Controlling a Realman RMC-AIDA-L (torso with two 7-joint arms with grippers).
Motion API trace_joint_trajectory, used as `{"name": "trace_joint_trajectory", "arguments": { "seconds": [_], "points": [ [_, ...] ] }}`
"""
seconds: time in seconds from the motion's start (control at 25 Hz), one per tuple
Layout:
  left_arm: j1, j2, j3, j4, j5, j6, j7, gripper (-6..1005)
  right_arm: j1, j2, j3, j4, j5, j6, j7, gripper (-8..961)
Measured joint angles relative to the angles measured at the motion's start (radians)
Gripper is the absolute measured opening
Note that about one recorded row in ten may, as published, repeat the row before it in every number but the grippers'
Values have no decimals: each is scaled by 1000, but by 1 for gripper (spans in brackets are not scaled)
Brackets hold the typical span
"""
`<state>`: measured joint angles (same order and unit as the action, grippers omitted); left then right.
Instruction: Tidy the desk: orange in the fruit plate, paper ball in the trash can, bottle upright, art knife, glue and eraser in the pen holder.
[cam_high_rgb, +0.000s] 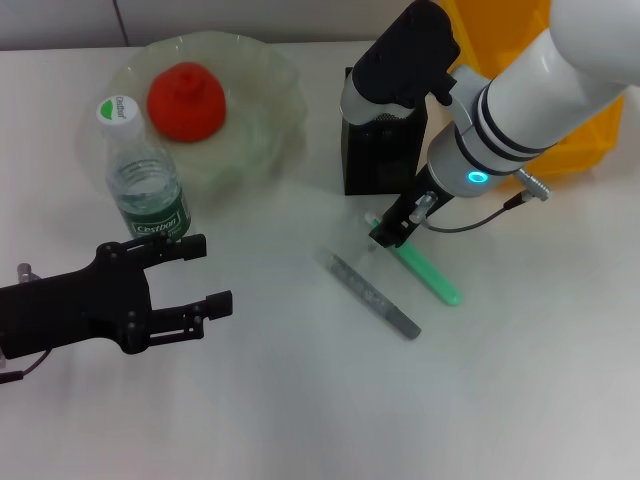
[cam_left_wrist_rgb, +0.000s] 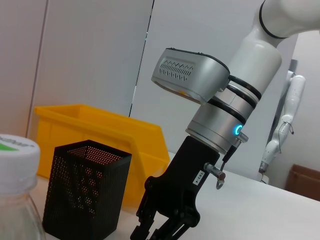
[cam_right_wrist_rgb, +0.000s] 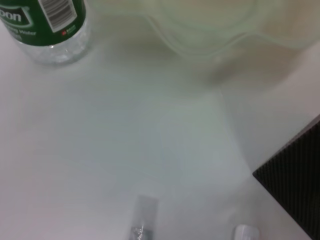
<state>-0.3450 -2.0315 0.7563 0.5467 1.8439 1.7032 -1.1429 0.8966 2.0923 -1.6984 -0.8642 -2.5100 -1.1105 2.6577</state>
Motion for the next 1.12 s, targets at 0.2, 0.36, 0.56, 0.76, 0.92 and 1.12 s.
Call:
{"name": "trace_joint_trajectory", "arguments": {
  "seconds": [0.2,0.36,0.56,0.76,0.92,1.12],
  "points": [
    [0,0,0,0,0,-1,0,814,0,0,-2,6,1,6,-2,265],
    [-1,-1,0,-1,0,-12,0,814,-4,0,-3,9,1,6,-2,256],
    [-10,-1,0,-1,0,-15,1,815,-6,0,-22,24,21,12,-6,244],
    [-15,-6,0,6,0,-9,0,815,-5,0,-41,36,31,18,-6,231],
    [-16,-7,0,6,0,-11,2,815,-26,-1,-41,2,37,5,-6,222],
    [-15,-7,-1,7,0,-14,5,815,-119,-8,20,-163,38,-59,-30,196]
  ]
}}
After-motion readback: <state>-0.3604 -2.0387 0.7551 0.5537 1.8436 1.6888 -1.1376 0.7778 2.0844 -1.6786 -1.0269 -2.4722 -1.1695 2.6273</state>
